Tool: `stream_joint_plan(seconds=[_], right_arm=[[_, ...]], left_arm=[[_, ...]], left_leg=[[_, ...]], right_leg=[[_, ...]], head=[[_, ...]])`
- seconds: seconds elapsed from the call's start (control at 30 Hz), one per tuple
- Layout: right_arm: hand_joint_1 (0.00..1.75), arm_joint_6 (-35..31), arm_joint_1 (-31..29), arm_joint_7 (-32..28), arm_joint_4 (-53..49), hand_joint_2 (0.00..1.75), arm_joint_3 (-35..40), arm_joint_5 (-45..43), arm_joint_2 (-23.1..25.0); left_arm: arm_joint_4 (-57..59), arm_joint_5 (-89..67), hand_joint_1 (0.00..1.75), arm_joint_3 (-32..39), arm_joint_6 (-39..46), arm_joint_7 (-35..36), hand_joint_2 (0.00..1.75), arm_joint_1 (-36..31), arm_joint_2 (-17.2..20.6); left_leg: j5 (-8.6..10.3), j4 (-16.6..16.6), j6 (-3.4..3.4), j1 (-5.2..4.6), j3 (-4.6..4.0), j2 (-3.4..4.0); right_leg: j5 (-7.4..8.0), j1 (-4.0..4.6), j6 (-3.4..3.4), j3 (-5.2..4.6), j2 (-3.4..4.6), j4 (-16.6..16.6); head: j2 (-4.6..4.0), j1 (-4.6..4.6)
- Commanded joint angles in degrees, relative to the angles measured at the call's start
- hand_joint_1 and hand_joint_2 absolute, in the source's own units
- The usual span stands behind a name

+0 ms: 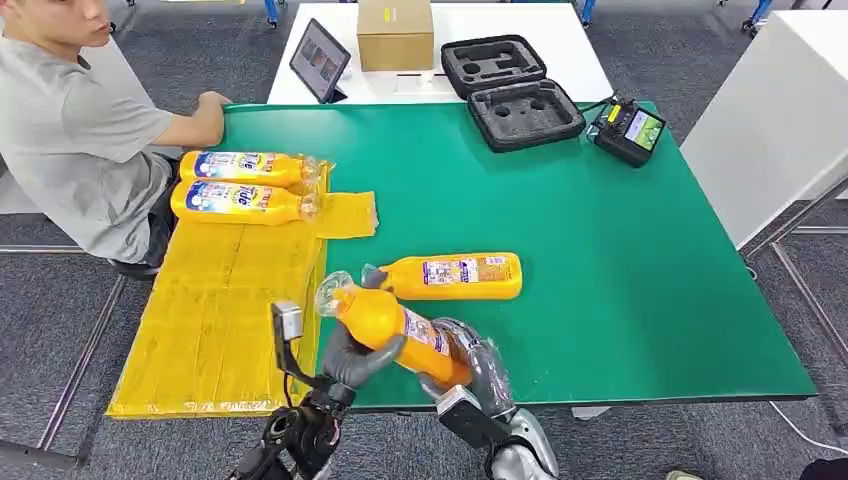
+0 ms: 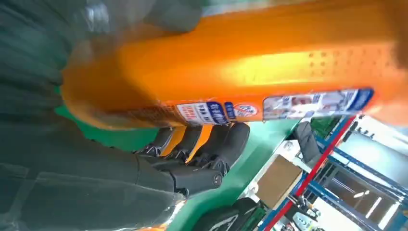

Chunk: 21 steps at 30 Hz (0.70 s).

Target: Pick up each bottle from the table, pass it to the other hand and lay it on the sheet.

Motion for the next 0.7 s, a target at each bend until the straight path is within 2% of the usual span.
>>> stream_joint_plan(seconds=[0.03, 0.2, 0.23, 0.3, 0.37, 0.63, 0.7], right_arm=[[1.75, -0.28, -2.57, 0.0, 2.49, 1.75, 3.8, -0.52, 0.55], [1.75, -0.28, -2.57, 0.0, 2.49, 1.75, 3.8, -0.52, 0.55], [1.75, -0.31, -2.73, 0.0, 2.37, 1.75, 4.33, -0.86, 0.38], [1.75, -0.81, -3.11, 0.0, 2.41, 1.75, 5.29, -1.51, 0.2], [1.75, -1.04, -3.31, 0.0, 2.35, 1.75, 5.83, -1.95, 0.09], [1.75, -0.71, -3.76, 0.0, 1.95, 1.75, 6.9, -2.82, 0.04], [1.66, -0.7, -3.58, 0.0, 2.12, 1.75, 7.15, -2.91, -0.03]], left_arm=[[10.08, -1.74, 0.52, -7.05, -0.08, 0.02, 1.75, -4.18, -0.96], [10.08, -1.74, 0.52, -7.05, -0.08, 0.02, 1.75, -4.18, -0.96], [10.91, -1.51, 1.47, -7.67, -0.48, 0.4, 1.75, -4.61, -1.07], [12.25, -0.95, 1.69, -8.68, -0.73, 0.77, 1.75, -5.18, -1.3], [13.21, -0.59, 1.75, -9.37, -0.89, 0.71, 1.75, -5.59, -1.67], [14.65, -0.16, 1.73, -9.73, 1.02, -1.0, 1.75, -6.84, -2.44], [13.86, 0.51, 1.75, -9.08, 0.61, -2.7, 1.75, -6.45, -1.74]], left_leg=[[-0.05, 0.0, -0.09, 0.05, 0.15, -0.04], [-0.06, 0.0, -0.08, 0.05, 0.15, 0.03], [-0.1, 0.0, -0.12, 0.07, 0.23, 0.03], [-0.05, -0.01, -0.08, 0.04, 0.14, 0.01], [-0.05, -0.02, -0.07, 0.03, 0.15, 0.02], [-0.06, -0.01, -0.07, 0.04, 0.17, 0.07], [-0.08, -0.02, -0.11, 0.06, 0.24, 0.05]], right_leg=[[-0.05, 0.04, -0.07, 0.16, 0.02, -0.03], [-0.03, 0.04, -0.07, 0.15, 0.08, -0.03], [-0.06, 0.07, -0.1, 0.24, 0.11, -0.04], [-0.03, 0.04, -0.06, 0.15, 0.06, -0.04], [-0.03, 0.02, -0.05, 0.15, 0.06, -0.03], [-0.02, 0.03, -0.06, 0.16, 0.12, -0.02], [-0.05, 0.05, -0.09, 0.23, 0.12, -0.04]], head=[[0.0, 0.0], [0.0, 0.0], [0.0, 0.0], [0.0, 0.0], [0.0, 0.0], [0.0, 0.02], [0.0, 0.02]])
